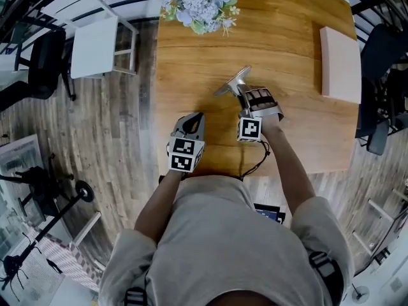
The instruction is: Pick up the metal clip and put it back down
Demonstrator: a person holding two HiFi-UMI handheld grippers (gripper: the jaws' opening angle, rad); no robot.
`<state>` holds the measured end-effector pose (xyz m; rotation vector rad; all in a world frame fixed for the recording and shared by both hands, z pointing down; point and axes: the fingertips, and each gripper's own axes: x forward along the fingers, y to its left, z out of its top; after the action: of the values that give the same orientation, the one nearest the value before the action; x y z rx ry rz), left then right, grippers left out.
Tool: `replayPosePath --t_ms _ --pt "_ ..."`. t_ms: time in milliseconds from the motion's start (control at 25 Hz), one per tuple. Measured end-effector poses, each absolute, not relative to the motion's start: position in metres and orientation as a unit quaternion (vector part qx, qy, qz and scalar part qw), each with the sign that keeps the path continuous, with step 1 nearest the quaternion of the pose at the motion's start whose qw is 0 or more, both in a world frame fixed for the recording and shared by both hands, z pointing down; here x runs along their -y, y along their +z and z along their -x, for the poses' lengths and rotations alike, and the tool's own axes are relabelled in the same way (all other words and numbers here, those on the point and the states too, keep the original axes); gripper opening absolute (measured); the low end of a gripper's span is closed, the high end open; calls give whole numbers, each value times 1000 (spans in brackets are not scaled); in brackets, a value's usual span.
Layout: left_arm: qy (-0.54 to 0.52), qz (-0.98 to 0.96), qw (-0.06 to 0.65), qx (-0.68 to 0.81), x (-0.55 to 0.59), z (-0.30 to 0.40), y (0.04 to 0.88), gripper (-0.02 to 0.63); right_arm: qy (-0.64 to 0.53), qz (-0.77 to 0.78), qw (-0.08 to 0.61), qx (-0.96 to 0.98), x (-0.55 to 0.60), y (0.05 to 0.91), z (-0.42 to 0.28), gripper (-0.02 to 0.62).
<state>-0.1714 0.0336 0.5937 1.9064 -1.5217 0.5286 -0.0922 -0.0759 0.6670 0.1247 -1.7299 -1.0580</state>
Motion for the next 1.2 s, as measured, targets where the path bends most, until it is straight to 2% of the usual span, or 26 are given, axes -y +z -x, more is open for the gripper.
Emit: replayPosePath --t_ms 80,200,280,720,1200 --pt "199 -720 321 582 -38 173 594 23 -451 -54 530 716 77 667 94 120" --pt "198 -719 323 582 -46 173 591 23 -428 -60 528 731 68 659 95 93" --pt "197 -721 319 582 -46 175 590 23 -422 -77 516 742 69 650 99 31" --pt "182 -740 291 579 -55 199 559 23 -342 -143 501 782 34 614 112 28" --pt "146 -765 245 577 -48 240 503 23 -119 -326 358 867 5 526 151 28"
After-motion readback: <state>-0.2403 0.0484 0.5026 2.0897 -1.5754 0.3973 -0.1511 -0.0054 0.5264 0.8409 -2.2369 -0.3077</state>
